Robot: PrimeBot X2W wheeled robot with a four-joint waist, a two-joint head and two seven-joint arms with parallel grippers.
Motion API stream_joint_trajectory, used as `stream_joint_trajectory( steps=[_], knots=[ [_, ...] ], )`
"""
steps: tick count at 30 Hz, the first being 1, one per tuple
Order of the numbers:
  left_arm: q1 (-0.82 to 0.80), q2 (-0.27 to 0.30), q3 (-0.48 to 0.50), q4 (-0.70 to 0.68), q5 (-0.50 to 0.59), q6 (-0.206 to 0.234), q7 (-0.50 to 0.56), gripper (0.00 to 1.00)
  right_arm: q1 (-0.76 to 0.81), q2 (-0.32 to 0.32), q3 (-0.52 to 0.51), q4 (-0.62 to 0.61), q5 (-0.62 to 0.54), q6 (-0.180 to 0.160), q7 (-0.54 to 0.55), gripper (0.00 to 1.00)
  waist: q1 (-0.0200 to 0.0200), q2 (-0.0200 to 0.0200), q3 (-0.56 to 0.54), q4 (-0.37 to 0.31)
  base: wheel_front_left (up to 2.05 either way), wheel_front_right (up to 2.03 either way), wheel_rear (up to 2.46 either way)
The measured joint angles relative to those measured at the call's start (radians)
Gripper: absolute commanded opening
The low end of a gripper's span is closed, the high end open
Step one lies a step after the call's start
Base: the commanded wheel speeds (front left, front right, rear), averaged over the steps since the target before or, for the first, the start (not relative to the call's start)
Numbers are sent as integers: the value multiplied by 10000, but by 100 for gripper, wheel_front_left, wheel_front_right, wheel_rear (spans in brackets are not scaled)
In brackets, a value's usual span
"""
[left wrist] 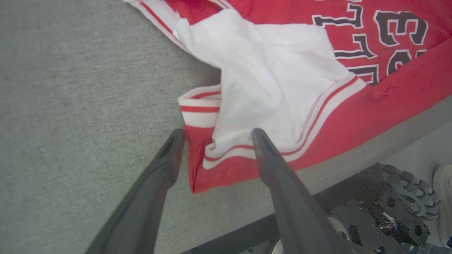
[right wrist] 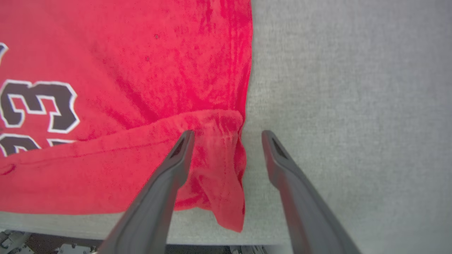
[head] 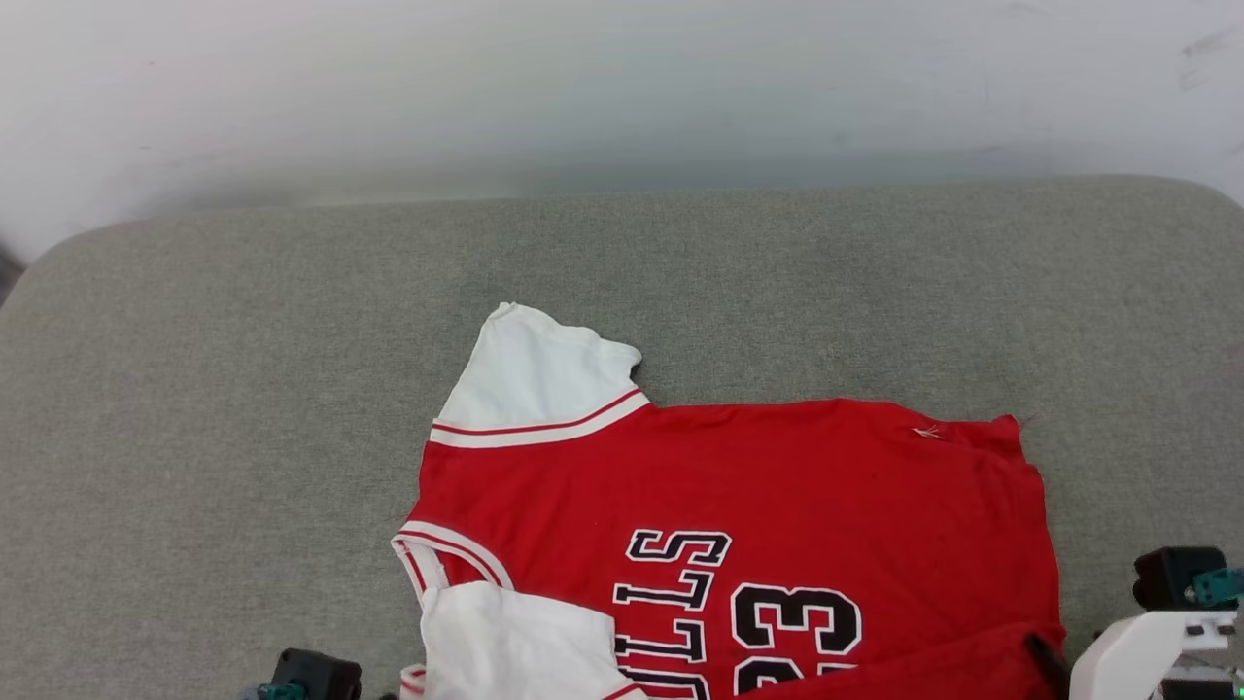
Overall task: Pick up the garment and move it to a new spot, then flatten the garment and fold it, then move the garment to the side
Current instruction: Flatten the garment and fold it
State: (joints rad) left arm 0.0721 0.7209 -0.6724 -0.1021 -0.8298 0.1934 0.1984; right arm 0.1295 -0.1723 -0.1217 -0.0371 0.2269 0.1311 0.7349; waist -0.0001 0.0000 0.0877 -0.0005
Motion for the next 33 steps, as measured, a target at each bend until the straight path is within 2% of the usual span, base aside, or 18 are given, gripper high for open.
stream_joint_trajectory(
  steps=[4, 10, 13, 18, 22, 26, 29, 33],
  knots=[
    [-355, 6, 165, 48, 650, -257, -1139, 100, -423, 176, -111, -533, 314, -2, -997, 100, 0, 0, -176, -9, 0, 0, 0],
    [-887, -552, 938, 295, 1630, -2, -3885, 100, -930, -138, 270, -1407, 332, -2, -3304, 100, 1, 0, -249, -79, 0, 0, 0],
    [-972, -947, 1413, 290, 1670, 88, -4426, 100, -986, -215, 698, -1555, 433, 2, -4153, 100, 0, 0, -231, -132, 0, 0, 0],
    [-962, -1732, 2606, -188, 2247, 40, -4583, 100, -1060, -115, 940, -1672, 481, -2, -6000, 100, 0, 0, -154, -163, 0, 0, 0],
    [-673, -2571, 3568, -541, 2940, -447, -4585, 100, -1034, 94, 1172, -1544, 458, -2, -7171, 100, 0, 0, -55, -223, 0, 0, 0],
    [-593, -3231, 4483, -589, 3521, -1080, -4587, 100, -1067, 305, 1304, -1313, 359, -2, -7892, 100, 1, 0, 148, -334, 0, 0, 0],
    [-722, -3413, 4759, -426, 3860, -1641, -4600, 100, -1176, 405, 1429, -1204, 265, -2, -8147, 100, 1, 0, 376, -466, 0, 0, 0],
    [-1532, -3246, 4995, -105, 4119, -2203, -4614, 100, -1573, 485, 1576, -1175, 180, -2, -8395, 100, 1, 0, 841, -723, 0, 0, 0]
  ],
)
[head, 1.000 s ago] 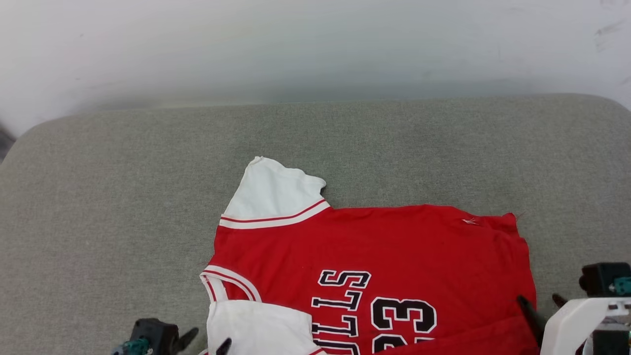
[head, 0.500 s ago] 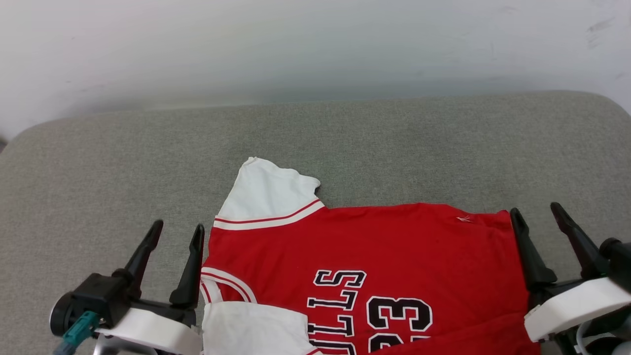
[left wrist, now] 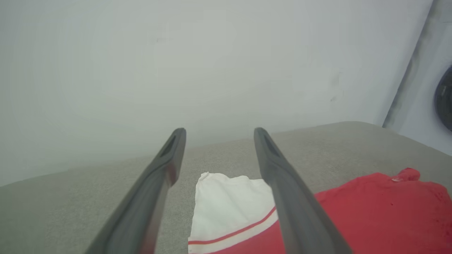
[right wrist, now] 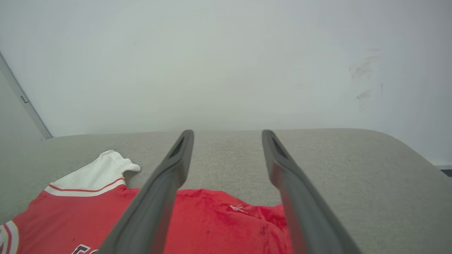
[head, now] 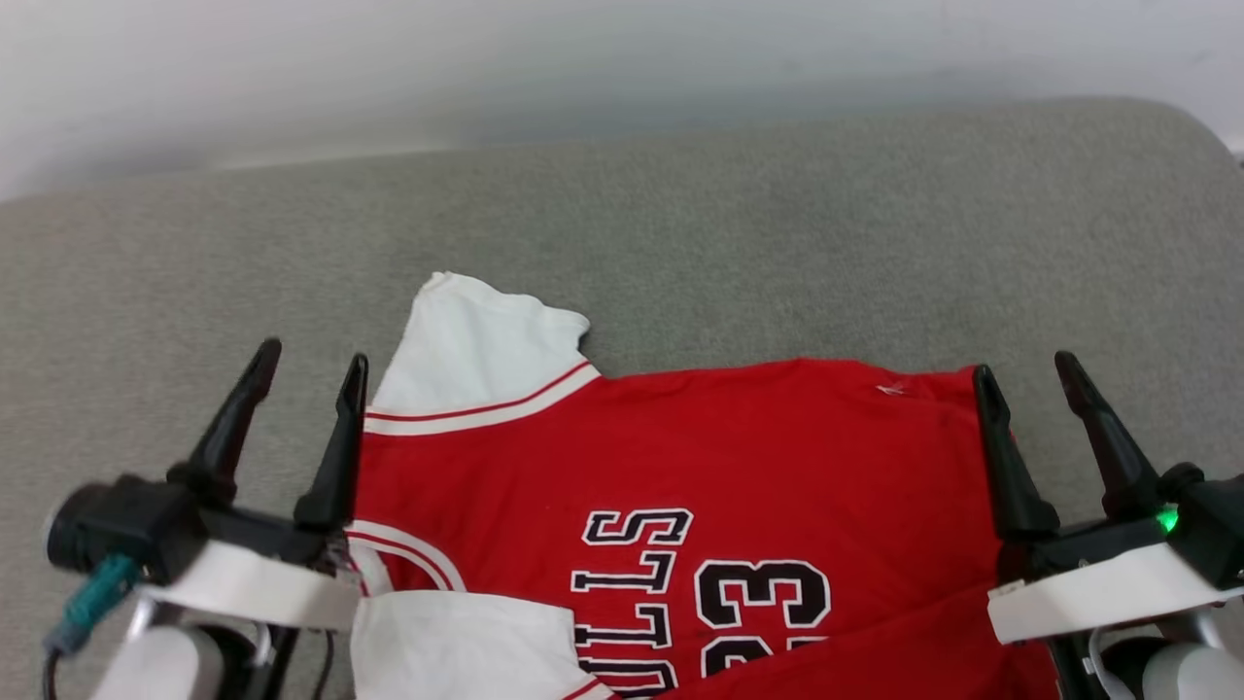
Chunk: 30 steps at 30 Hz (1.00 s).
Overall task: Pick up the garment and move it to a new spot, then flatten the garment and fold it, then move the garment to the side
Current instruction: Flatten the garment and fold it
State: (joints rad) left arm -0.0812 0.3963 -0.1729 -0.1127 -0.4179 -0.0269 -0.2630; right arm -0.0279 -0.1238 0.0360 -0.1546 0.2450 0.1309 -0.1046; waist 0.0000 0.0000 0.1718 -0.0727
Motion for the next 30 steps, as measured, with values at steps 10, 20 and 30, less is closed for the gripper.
stream_joint_trajectory(
  steps=[10, 20, 30],
  knots=[
    [-3852, 2374, -523, 1127, -523, -965, 3103, 100, -651, 263, 207, 190, -31, 0, -499, 100, 2, 0, 1555, -870, 0, 0, 0],
    [-6330, 4372, -1866, 2625, -3528, -1022, 9611, 100, -1019, 539, 458, 297, -29, 0, -811, 100, 3, 0, 2661, -1918, 0, 0, 0],
    [-7137, 4805, -2054, 2987, -4167, -698, 11969, 100, -1212, 662, 717, 585, 56, 0, -1060, 100, 2, 0, 3322, -2538, 0, 0, 0]
  ],
)
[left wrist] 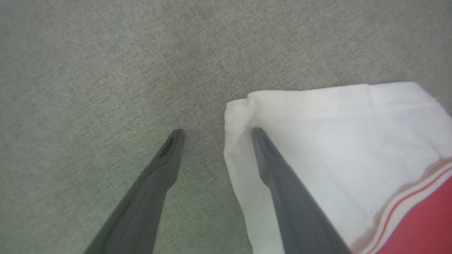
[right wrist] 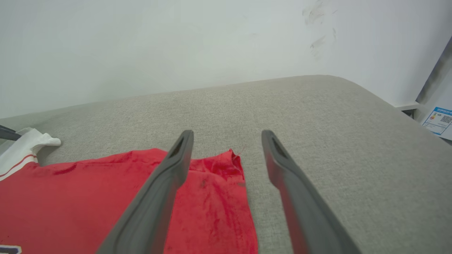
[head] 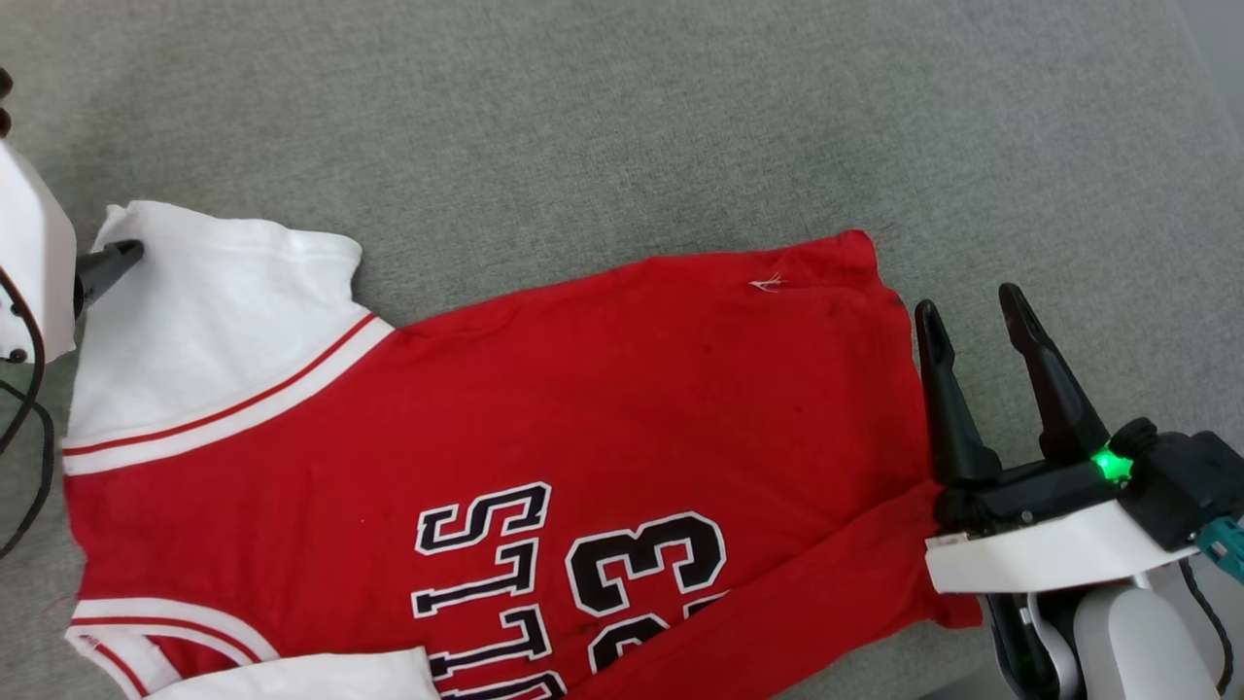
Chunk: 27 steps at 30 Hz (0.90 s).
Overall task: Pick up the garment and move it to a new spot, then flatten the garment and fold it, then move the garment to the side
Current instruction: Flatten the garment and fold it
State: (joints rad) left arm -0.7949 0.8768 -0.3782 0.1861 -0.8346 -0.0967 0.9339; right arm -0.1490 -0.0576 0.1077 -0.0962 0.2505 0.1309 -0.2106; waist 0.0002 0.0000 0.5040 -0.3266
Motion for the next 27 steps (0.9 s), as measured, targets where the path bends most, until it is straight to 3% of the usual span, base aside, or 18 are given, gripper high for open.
stream_joint_trajectory(
  steps=[8, 9, 11, 14, 20, 27],
  knots=[
    [-291, -67, -307, 341, 376, 355, 370, 100, -158, 36, 267, 221, 19, 0, -96, 100, -1, 0, 244, -214, 0, 0, 0],
    [-292, -63, -332, 337, 334, 355, 466, 92, -160, 40, 272, 245, 12, 0, -102, 100, -1, 0, 241, -223, 0, 0, 0],
    [-262, -73, -359, 322, 267, 357, 566, 2, -160, 40, 270, 280, -40, 0, -104, 100, -1, 0, 212, -227, 0, 0, 0],
    [-75, -190, -362, 295, 128, 366, 431, 0, -158, 44, 234, 311, -59, 0, -100, 100, -1, 0, 96, -201, 0, 0, 0],
    [303, -522, -230, 326, 305, 349, -1024, 0, -129, 52, -27, 311, -261, 0, 188, 100, -1, 0, -340, -21, 0, 0, 0],
    [528, -934, -343, -111, 746, 115, -2629, 0, 61, -336, -301, 332, -566, 0, 1436, 100, -2, 0, -1004, 488, 0, 0, 0]
  ],
)
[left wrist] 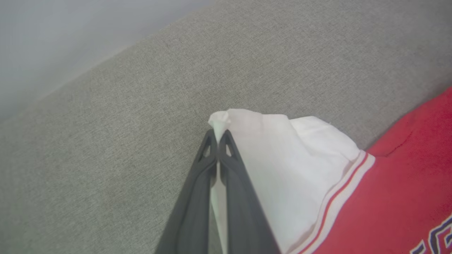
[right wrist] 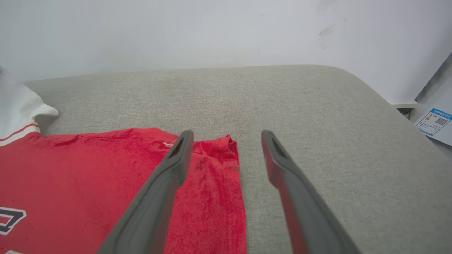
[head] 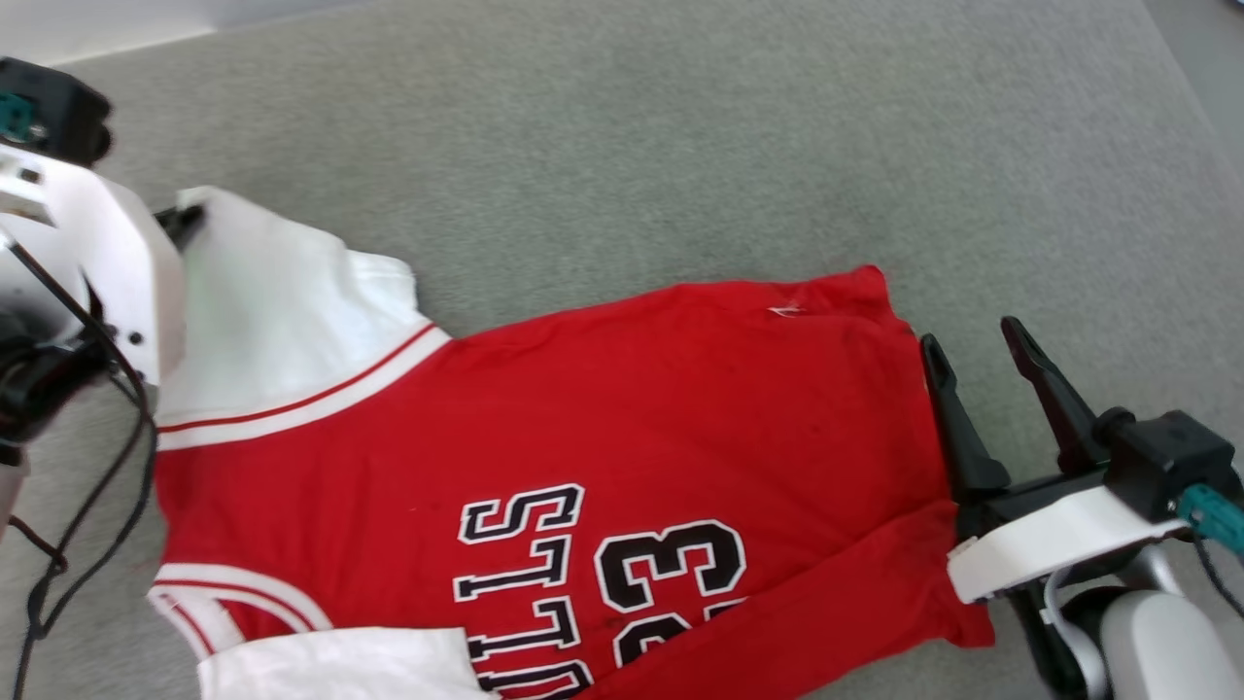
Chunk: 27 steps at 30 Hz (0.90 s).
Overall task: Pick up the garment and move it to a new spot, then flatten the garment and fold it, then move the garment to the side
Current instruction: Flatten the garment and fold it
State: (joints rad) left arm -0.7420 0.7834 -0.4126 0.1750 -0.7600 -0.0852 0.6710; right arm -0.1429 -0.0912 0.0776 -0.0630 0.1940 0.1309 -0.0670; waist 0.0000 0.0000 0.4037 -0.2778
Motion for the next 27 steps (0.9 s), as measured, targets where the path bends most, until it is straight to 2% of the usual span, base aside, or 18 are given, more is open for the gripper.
stream_joint_trajectory(
  steps=[4, 9, 14, 18, 22, 27],
  knots=[
    [180, -8, -75, -727, 151, -115, -537, 0, -17, -711, -75, -109, 86, 0, 1388, 100, 0, 0, -289, 399, 0, 0, 0],
    [635, 98, -163, -1998, 253, -111, -863, 0, -336, -2021, 109, -364, 339, 2, 3864, 100, -1, 0, -498, 895, 0, 0, 0],
    [1112, 316, -119, -3444, 357, 138, -951, 0, -1103, -2800, 228, -654, 1156, 2, 6567, 100, -1, 0, -469, 1348, 0, 0, 0],
    [1499, 456, -73, -4437, 393, 351, -1030, 0, -1803, -3465, 293, -660, 1264, 2, 8378, 100, 0, 0, -287, 1668, 0, 0, 0],
    [1801, 554, -69, -5248, 504, 504, -1112, 0, -2420, -3659, 416, -353, 1465, 2, 9563, 100, -1, 0, -49, 1997, 0, 0, 0],
    [1976, 604, -121, -5898, 625, 570, -1198, 0, -2976, -3977, 683, 134, 1544, 2, 10222, 100, 0, 0, 247, 2417, 0, 0, 0]
  ],
)
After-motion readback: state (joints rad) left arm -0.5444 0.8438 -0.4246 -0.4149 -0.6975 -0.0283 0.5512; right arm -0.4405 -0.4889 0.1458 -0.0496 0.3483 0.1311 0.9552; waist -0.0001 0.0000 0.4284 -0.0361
